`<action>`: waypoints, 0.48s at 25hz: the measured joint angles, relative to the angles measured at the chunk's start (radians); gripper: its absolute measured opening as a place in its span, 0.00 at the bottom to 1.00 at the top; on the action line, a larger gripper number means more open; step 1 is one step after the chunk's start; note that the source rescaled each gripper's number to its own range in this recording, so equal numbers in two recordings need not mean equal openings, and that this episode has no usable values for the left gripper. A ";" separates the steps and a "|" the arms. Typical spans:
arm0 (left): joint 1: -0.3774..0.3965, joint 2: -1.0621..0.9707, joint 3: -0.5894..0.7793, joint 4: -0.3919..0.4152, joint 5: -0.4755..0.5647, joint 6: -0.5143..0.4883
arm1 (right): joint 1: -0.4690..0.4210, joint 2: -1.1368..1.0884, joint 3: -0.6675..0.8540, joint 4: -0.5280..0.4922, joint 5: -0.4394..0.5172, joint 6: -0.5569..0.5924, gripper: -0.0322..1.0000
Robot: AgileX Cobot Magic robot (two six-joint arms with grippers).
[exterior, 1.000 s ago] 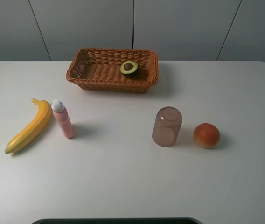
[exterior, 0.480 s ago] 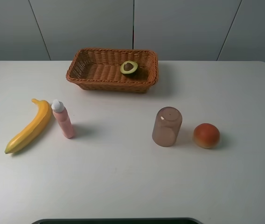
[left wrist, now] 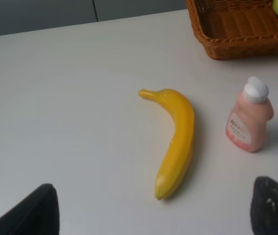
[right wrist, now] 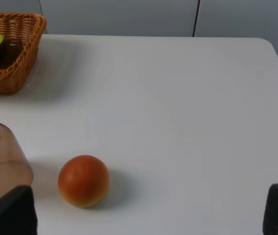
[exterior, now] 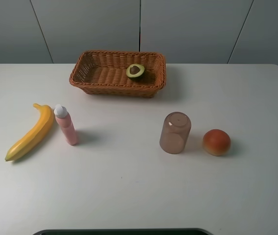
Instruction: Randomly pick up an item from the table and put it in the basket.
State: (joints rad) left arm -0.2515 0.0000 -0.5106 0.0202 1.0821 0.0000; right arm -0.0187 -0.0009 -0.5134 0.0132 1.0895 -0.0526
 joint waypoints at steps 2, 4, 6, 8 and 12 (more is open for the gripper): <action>0.000 0.000 0.000 0.000 0.000 0.000 | 0.000 0.000 0.000 0.000 0.000 0.003 0.98; 0.000 0.000 0.000 0.000 0.000 0.000 | 0.000 0.000 0.000 0.000 0.000 0.003 0.98; 0.000 0.000 0.000 0.000 0.000 0.000 | 0.000 0.000 0.000 0.000 0.000 0.005 0.98; 0.000 0.000 0.000 0.000 0.000 0.000 | 0.000 0.000 0.000 0.000 0.000 0.007 0.98; 0.000 0.000 0.000 0.000 0.000 0.000 | 0.000 0.000 0.000 0.000 0.000 0.007 0.98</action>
State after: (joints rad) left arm -0.2515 0.0000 -0.5106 0.0202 1.0821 0.0000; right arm -0.0187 -0.0009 -0.5134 0.0132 1.0895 -0.0456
